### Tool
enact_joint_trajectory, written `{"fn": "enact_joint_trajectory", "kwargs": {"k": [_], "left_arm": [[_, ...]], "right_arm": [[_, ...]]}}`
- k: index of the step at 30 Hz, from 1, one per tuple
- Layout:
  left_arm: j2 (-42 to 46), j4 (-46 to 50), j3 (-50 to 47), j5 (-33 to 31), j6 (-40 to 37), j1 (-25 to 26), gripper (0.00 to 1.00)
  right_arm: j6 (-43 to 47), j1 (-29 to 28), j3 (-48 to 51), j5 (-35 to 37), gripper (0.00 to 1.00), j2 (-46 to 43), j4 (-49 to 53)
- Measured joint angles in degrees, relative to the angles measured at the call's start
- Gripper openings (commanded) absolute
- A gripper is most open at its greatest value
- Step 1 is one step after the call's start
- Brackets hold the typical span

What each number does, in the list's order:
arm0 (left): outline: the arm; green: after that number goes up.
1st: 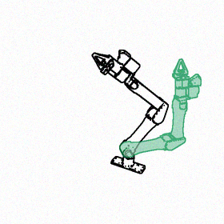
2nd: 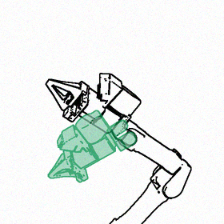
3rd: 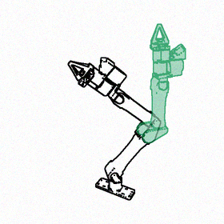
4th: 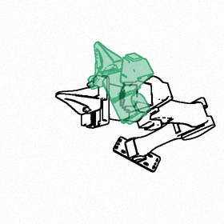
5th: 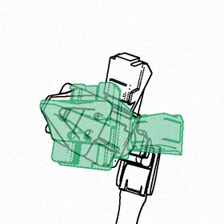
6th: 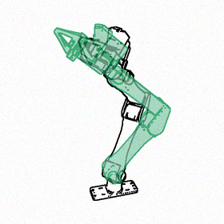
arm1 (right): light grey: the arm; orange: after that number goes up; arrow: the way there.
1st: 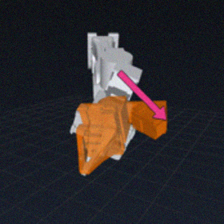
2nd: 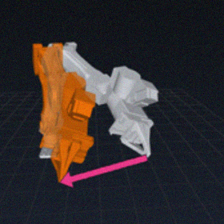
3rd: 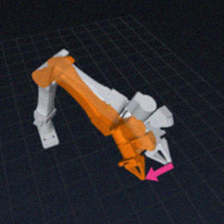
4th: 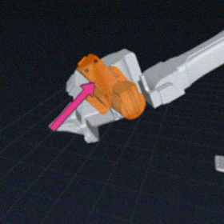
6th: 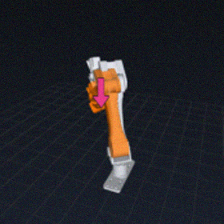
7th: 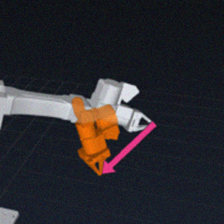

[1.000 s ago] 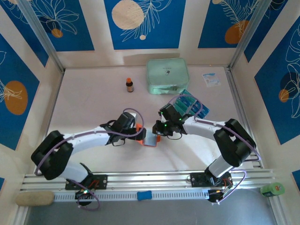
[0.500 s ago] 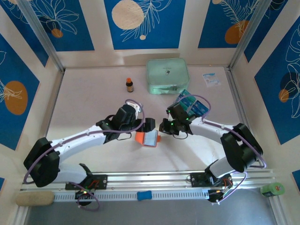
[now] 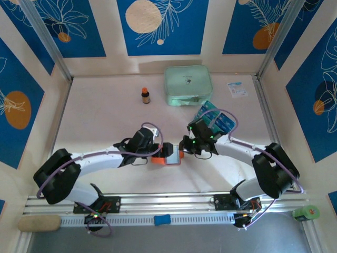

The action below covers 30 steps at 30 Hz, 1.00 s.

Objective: Put the credit cards into the card holder
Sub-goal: Flip over the card slot on the card holder.

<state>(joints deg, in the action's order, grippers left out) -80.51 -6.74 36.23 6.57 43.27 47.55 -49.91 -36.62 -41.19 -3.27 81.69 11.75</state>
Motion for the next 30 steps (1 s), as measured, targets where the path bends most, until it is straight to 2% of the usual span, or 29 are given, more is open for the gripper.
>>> {"fn": "enact_joint_trajectory", "kwargs": {"k": [11, 22, 30], "left_arm": [[0.02, -1.90, -1.55, -0.44, 0.00, 0.00, 1.00], [-1.57, -2.67, -2.23, -1.16, -0.37, 0.00, 1.00], [-4.44, -1.97, -2.23, -2.78, -3.32, 0.00, 1.00]], "right_arm": [[-2.01, -3.43, -4.46, -0.31, 0.06, 7.04, -2.12], [0.87, 0.92, -4.46, -0.96, 0.05, 11.52, -4.04], [1.90, 1.18, -4.00, -2.58, 0.04, 12.37, -5.16]]}}
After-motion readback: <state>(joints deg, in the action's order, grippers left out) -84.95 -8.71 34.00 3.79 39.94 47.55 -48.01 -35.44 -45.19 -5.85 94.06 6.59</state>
